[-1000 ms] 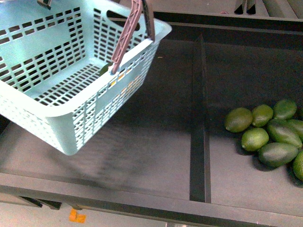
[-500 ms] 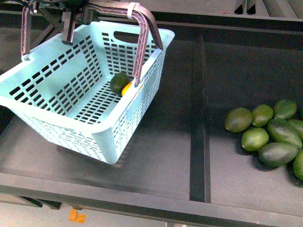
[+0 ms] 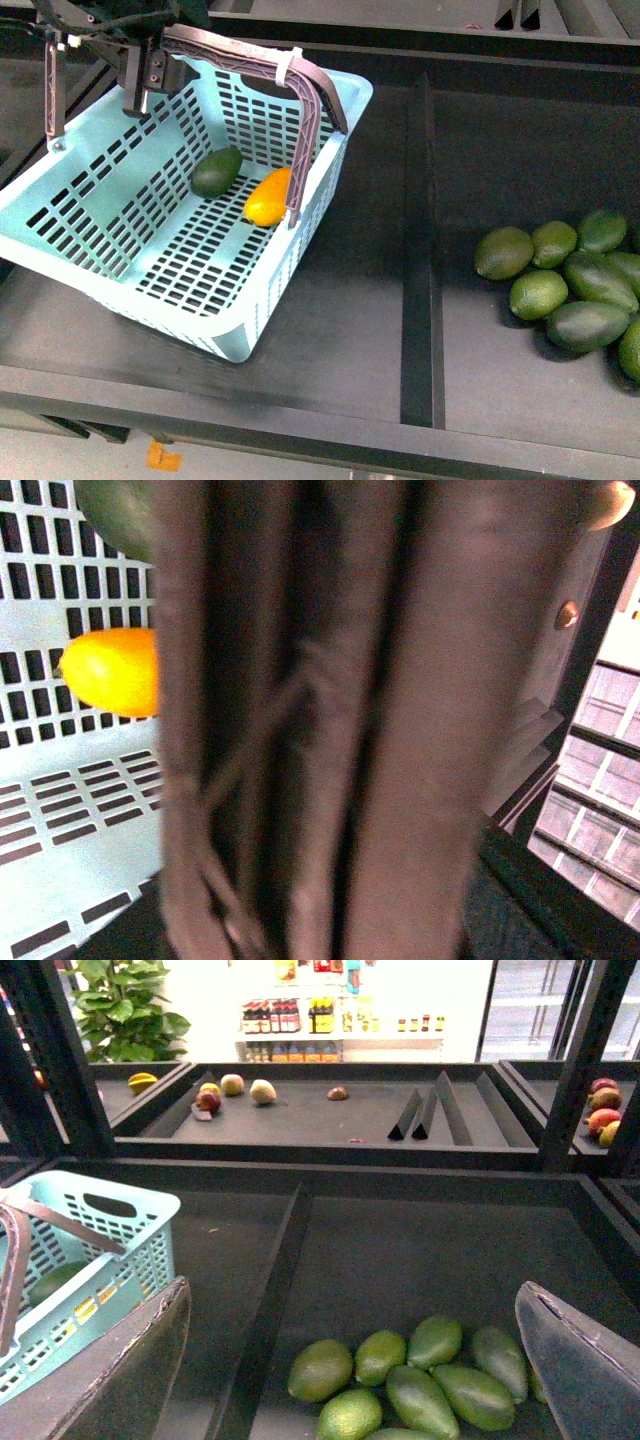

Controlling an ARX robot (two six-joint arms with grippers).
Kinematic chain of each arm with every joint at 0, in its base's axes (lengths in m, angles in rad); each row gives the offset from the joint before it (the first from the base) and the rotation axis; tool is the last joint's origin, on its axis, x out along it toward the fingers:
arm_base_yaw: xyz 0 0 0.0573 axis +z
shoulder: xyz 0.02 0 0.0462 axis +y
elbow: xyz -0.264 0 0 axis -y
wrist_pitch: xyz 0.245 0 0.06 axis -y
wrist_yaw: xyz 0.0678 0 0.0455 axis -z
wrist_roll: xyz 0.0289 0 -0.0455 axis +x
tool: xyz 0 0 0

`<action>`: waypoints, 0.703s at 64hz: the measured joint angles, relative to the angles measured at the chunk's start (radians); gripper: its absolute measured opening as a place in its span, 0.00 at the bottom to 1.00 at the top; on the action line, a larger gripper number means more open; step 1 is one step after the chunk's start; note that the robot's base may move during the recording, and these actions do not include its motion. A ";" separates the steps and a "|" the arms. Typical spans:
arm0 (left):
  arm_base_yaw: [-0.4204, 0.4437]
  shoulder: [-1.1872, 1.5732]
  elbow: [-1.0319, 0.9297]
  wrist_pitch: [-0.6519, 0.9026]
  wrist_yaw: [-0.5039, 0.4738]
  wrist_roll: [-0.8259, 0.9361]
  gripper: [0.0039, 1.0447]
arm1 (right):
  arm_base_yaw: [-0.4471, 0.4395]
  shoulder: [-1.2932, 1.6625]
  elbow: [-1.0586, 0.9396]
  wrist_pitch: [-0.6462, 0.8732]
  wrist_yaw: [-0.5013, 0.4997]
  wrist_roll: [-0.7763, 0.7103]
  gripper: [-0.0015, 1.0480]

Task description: Pick mango and avocado into basket

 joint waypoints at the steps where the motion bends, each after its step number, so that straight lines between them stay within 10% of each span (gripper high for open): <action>1: 0.000 -0.006 -0.004 0.001 -0.002 -0.001 0.66 | 0.000 0.000 0.000 0.000 0.000 0.000 0.92; 11: 0.010 -0.161 -0.128 -0.011 -0.110 0.005 0.94 | 0.000 0.000 0.000 0.000 0.000 0.000 0.92; 21: 0.029 -0.356 -0.261 -0.047 -0.214 0.034 0.92 | 0.000 0.000 0.000 0.000 0.000 0.000 0.92; 34: 0.062 -0.592 -0.760 0.881 -0.196 1.121 0.52 | 0.000 0.000 0.000 0.000 0.000 0.000 0.92; 45: 0.107 -0.756 -1.032 0.987 -0.161 1.476 0.11 | 0.000 0.000 0.000 0.000 0.000 0.000 0.92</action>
